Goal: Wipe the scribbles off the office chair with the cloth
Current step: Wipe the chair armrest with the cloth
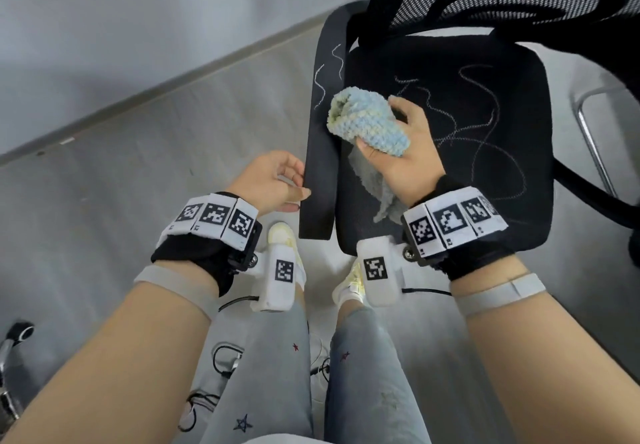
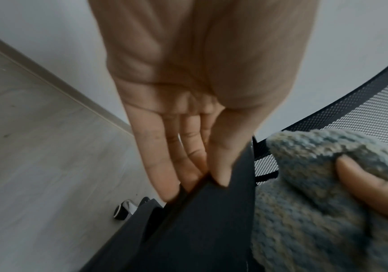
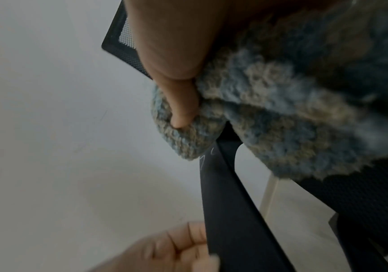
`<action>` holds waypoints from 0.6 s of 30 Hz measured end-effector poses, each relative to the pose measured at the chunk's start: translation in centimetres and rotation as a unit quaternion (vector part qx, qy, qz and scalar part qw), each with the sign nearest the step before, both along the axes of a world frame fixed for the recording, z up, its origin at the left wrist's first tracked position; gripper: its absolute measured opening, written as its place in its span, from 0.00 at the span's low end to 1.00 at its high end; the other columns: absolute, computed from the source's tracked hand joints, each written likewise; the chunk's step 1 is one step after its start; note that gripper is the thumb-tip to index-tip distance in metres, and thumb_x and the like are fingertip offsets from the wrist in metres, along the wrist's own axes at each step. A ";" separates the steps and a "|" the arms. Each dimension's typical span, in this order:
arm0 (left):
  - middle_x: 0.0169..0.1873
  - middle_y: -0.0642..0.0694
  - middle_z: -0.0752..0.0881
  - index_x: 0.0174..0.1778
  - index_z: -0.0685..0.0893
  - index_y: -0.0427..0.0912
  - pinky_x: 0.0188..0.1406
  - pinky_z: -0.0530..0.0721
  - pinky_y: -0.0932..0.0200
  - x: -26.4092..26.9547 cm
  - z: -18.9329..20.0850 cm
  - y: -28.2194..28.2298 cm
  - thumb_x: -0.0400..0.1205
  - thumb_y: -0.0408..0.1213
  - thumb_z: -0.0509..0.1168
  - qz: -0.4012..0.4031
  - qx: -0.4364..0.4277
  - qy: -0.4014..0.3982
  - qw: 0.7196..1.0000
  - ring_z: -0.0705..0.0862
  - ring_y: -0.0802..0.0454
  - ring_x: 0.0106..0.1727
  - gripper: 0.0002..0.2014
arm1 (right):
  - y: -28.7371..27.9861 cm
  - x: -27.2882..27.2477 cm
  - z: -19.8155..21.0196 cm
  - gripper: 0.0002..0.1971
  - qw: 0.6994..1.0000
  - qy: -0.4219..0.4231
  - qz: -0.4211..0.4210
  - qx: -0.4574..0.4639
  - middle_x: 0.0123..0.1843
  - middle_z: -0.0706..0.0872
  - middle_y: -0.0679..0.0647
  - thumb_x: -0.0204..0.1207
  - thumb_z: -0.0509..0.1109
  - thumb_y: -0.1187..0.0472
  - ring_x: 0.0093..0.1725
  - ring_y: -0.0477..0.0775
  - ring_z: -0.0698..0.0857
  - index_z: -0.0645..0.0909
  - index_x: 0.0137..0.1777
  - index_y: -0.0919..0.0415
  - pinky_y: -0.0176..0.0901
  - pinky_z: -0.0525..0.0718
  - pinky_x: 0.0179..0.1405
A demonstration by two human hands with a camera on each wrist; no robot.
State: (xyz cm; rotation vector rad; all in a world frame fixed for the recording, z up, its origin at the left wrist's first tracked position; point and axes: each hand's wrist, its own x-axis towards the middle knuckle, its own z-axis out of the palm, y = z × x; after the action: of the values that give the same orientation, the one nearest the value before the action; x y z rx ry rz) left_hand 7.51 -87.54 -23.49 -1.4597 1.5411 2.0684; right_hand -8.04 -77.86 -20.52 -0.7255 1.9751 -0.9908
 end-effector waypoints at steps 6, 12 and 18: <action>0.32 0.48 0.76 0.37 0.74 0.45 0.38 0.88 0.57 -1.9 -0.5 -1.3 0.73 0.24 0.71 0.027 -0.018 0.009 0.999 0.78 0.55 0.35 0.13 | 0.3 0.9 -0.7 0.03 0.990 0.113 0.077 0.022 0.54 0.70 0.51 0.69 0.73 0.57 0.41 0.39 0.74 0.81 0.37 0.53 0.28 0.74 0.40; 0.40 0.39 0.80 0.46 0.77 0.38 0.40 0.88 0.54 -2.0 -0.7 -1.8 0.71 0.21 0.71 -0.021 0.012 -0.003 1.000 0.82 0.47 0.40 0.13 | -3.5 1.3 -2.2 0.10 0.950 0.212 0.184 0.136 0.64 0.69 0.50 0.75 0.65 0.55 0.48 0.50 0.72 0.80 0.55 0.47 0.43 0.70 0.42; 0.30 0.46 0.75 0.32 0.72 0.43 0.27 0.87 0.61 -1.9 -1.1 -1.9 0.71 0.18 0.69 -0.032 0.019 -0.005 0.999 0.77 0.52 0.30 0.16 | -8.7 -2.6 -4.0 0.05 0.964 0.220 0.095 0.116 0.56 0.69 0.53 0.74 0.67 0.62 0.42 0.55 0.77 0.83 0.47 0.61 0.52 0.83 0.46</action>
State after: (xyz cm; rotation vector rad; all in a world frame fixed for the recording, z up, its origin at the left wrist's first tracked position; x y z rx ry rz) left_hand 5.60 -89.40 -24.59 -1.3876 1.5162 2.0396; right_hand -10.68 -86.57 -24.51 -1.0444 2.2955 -0.4994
